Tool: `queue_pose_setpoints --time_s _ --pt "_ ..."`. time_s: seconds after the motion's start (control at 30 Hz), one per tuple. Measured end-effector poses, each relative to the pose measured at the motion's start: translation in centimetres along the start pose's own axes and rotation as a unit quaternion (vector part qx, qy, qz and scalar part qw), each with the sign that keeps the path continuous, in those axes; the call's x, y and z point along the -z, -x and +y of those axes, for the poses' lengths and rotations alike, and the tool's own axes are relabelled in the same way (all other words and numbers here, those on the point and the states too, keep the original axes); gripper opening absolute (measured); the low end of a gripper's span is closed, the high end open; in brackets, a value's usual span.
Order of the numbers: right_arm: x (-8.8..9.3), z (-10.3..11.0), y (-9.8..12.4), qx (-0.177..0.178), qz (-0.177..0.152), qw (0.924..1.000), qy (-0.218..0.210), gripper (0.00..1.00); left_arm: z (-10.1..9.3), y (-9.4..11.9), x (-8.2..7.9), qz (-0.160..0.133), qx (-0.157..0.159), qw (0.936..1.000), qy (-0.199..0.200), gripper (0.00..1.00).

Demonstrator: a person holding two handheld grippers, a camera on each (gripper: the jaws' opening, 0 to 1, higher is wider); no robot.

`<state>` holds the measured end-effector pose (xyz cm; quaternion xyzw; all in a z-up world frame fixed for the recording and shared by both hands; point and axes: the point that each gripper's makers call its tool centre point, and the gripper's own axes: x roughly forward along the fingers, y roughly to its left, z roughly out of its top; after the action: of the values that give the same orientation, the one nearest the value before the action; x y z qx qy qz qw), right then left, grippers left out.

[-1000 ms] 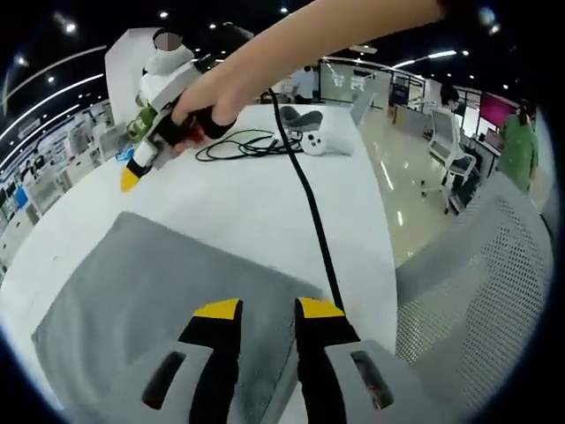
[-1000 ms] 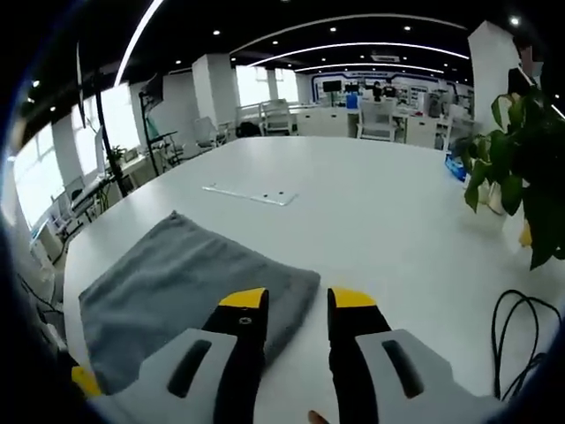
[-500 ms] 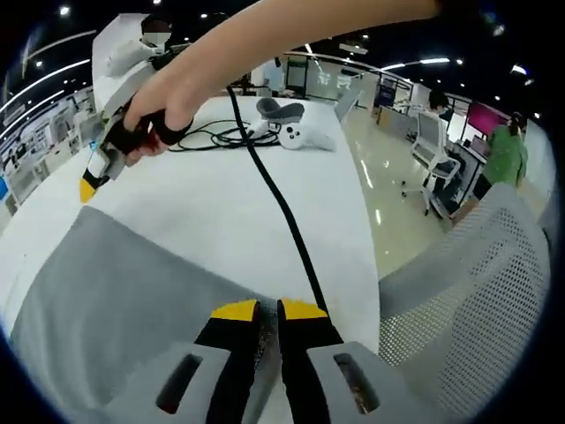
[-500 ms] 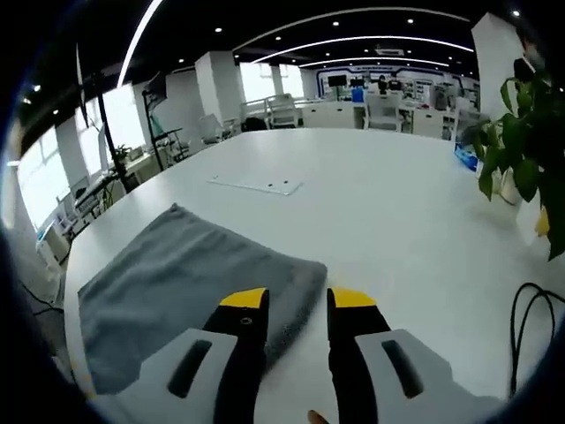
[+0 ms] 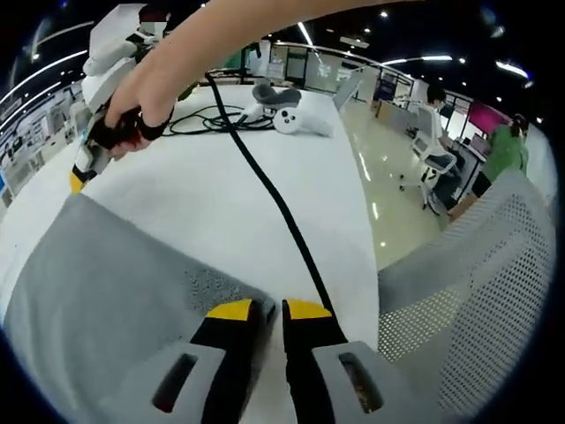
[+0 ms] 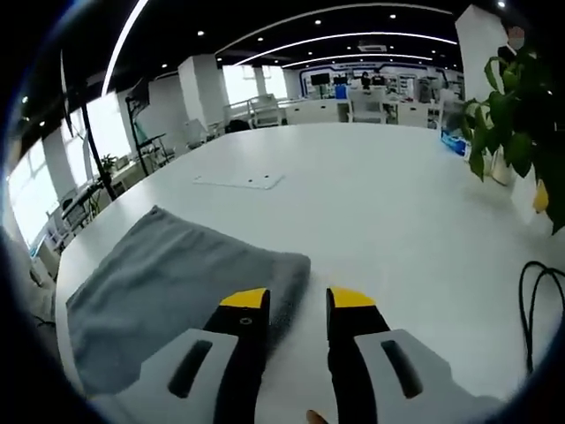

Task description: Fold the towel on the table until its edges align and the towel forms a compact rectangular stack.

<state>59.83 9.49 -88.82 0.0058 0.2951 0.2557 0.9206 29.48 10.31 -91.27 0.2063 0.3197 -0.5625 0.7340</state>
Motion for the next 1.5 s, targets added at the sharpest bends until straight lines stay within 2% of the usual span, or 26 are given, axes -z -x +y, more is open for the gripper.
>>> queue_pose_setpoints --time_s 0.23,0.43,0.53,0.67,0.87,1.07,1.17,1.27,1.33,1.5 --pt "0.3 0.6 -0.6 0.003 0.001 0.9999 -0.012 0.24 0.1 -0.2 -0.2 0.001 -0.023 0.9995 -0.021 0.11" --pt "0.5 -0.2 -1.2 0.013 0.001 0.9995 -0.028 0.24 0.4 -0.2 -0.3 0.003 -0.033 0.9991 -0.027 0.09" --pt "0.3 -0.3 -1.5 0.013 -0.006 0.9990 -0.043 0.22 0.3 -0.4 -0.3 0.003 -0.040 0.9982 -0.045 0.08" --pt "0.4 -0.4 -2.0 0.011 -0.007 0.9983 -0.056 0.18 0.5 -0.4 -0.4 0.002 -0.040 0.9981 -0.047 0.06" --pt "-0.5 -1.1 -3.0 0.016 -0.020 0.9966 -0.079 0.16 0.7 -0.3 -0.4 0.002 -0.031 0.9986 -0.043 0.05" --pt "-0.2 -0.7 -3.4 0.007 -0.016 0.9977 -0.066 0.05 0.6 -0.4 -0.4 -0.001 -0.032 0.9983 -0.049 0.04" --pt "-0.2 -0.5 -3.6 0.005 -0.014 0.9984 -0.055 0.02 0.6 -0.3 -0.4 -0.001 -0.034 0.9979 -0.055 0.03" --pt "-0.3 -0.4 -3.6 0.006 -0.013 0.9985 -0.052 0.02 0.6 -0.3 -0.5 -0.007 -0.036 0.9977 -0.058 0.02" --pt "-0.5 -0.2 -3.4 0.002 -0.013 0.9987 -0.050 0.01 0.5 -0.2 -0.7 -0.025 -0.029 0.9986 -0.038 0.02" --pt "-1.0 -0.1 -2.9 -0.004 -0.019 0.9987 -0.047 0.01 0.6 -0.1 -0.7 -0.025 -0.024 0.9985 -0.042 0.01"
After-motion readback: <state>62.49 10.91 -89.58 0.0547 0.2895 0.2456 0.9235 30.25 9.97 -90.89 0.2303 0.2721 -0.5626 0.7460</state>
